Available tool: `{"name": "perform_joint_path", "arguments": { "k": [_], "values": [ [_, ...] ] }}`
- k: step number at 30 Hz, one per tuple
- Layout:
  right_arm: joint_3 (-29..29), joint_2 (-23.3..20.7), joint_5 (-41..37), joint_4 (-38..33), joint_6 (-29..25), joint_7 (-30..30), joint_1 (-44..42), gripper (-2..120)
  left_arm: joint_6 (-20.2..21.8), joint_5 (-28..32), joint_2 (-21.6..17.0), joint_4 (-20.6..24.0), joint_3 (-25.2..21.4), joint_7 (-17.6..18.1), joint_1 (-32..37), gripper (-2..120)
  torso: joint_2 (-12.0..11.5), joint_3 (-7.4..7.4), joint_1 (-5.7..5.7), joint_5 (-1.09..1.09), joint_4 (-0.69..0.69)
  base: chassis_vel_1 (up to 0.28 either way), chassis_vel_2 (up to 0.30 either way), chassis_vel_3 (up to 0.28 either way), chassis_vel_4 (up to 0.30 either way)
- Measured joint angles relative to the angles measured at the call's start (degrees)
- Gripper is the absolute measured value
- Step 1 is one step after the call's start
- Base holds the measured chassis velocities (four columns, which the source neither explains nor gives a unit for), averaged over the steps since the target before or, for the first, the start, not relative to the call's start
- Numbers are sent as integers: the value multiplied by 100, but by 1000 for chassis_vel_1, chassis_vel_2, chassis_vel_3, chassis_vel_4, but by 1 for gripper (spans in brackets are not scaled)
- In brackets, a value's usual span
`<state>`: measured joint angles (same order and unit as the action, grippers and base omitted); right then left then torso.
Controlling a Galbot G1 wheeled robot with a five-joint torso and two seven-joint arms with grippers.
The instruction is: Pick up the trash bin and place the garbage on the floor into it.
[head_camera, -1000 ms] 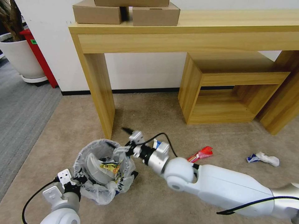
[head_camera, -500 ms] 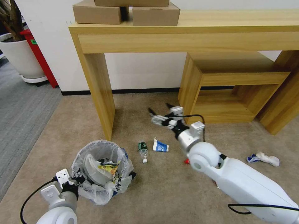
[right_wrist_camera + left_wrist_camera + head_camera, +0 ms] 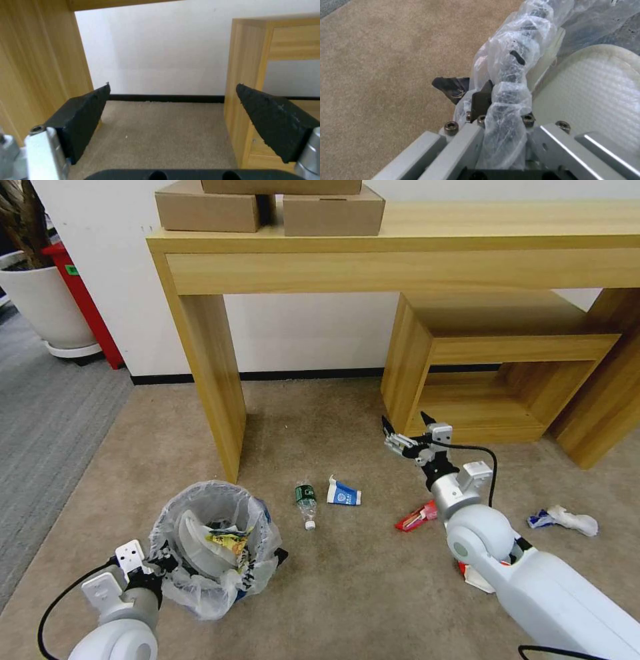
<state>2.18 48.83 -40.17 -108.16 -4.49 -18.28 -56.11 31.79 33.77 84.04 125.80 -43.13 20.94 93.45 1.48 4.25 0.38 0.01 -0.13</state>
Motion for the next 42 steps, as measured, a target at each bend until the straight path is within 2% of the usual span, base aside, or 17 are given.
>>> {"name": "perform_joint_path", "arguments": {
  "k": [8, 24, 42],
  "values": [
    [-66, 73, 67, 30, 5, 4, 2, 90, -16, 26, -16, 18, -14, 2, 24, 0, 0, 0, 0, -1, 0, 0, 0, 0, 0],
    [-304, 150, 114, 132, 18, 11, 166, 95, -43, 13, 14, -48, 27, -5, -22, 0, 0, 1, 0, -1, 0, -59, 56, 58, -56],
    [-572, 215, 189, 262, -9, -26, 316, 95, -51, -12, 45, -100, 42, -15, -58, 0, 0, 1, 0, -1, 0, -31, 28, 30, -23]
  ]
}}
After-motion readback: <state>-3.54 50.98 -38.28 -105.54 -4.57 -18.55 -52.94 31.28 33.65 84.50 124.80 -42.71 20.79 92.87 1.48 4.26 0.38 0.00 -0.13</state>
